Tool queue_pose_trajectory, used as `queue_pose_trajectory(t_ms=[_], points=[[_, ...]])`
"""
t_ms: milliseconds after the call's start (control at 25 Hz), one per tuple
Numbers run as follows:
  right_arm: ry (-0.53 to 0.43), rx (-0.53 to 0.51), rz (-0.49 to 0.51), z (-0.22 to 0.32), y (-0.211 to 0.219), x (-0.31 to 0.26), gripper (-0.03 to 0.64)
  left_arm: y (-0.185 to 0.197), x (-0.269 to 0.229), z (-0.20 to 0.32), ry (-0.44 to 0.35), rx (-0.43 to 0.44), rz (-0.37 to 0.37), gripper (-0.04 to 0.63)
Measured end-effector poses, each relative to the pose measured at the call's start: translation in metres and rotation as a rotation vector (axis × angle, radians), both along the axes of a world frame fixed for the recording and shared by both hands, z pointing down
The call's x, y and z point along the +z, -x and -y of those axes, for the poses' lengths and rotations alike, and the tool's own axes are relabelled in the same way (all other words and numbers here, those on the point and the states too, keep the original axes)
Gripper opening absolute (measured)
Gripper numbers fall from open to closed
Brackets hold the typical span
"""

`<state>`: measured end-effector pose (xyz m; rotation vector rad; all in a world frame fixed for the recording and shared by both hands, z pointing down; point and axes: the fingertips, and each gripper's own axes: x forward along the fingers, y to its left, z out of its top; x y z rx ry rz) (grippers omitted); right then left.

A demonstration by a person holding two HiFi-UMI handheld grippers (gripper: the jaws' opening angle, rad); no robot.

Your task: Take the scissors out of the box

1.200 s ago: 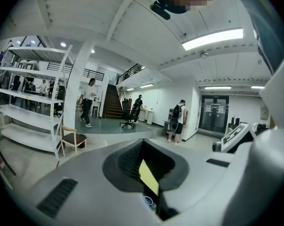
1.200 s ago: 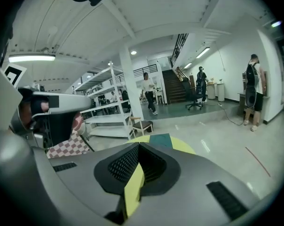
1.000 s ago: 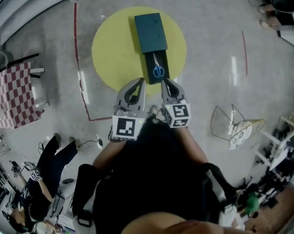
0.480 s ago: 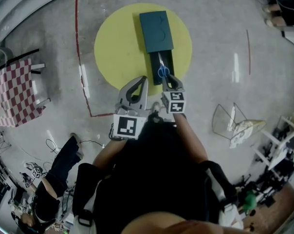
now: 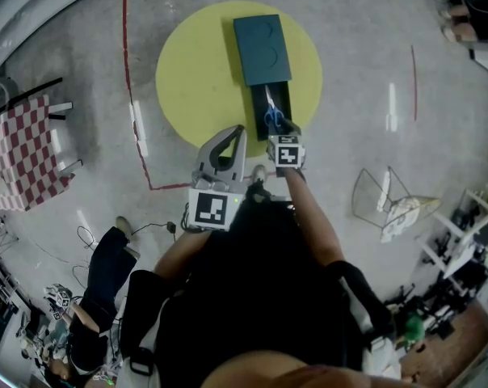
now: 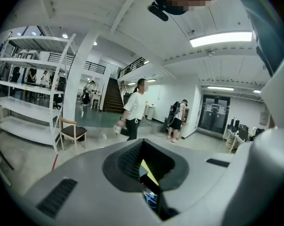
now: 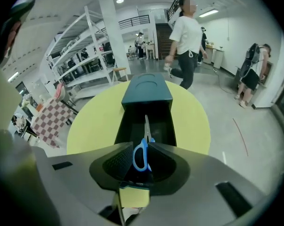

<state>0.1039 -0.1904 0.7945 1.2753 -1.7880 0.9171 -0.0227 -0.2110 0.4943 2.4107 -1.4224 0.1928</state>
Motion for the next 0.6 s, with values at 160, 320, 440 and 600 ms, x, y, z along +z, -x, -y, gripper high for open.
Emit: queue_pose_trajectory(t_ms=[160, 320, 440, 600], points=[[0.053, -0.001, -0.051, 0.001, -0.005, 0.019, 0.083, 0.002, 0.005, 0.002, 0.008, 0.000, -0.003, -0.008], [0.108, -0.013, -0.089, 0.001, -0.012, 0.036, 0.091, 0.000, 0.009, 0.003, 0.017, 0.006, 0.003, -0.006], [0.145, -0.016, -0.095, 0.003, -0.010, 0.045, 0.097, 0.003, 0.012, 0.006, 0.023, 0.007, 0.005, -0.008], [0.202, -0.015, -0.117, 0.005, -0.009, 0.057, 0.101, 0.010, 0.015, 0.009, 0.029, 0.003, 0.001, -0.006]])
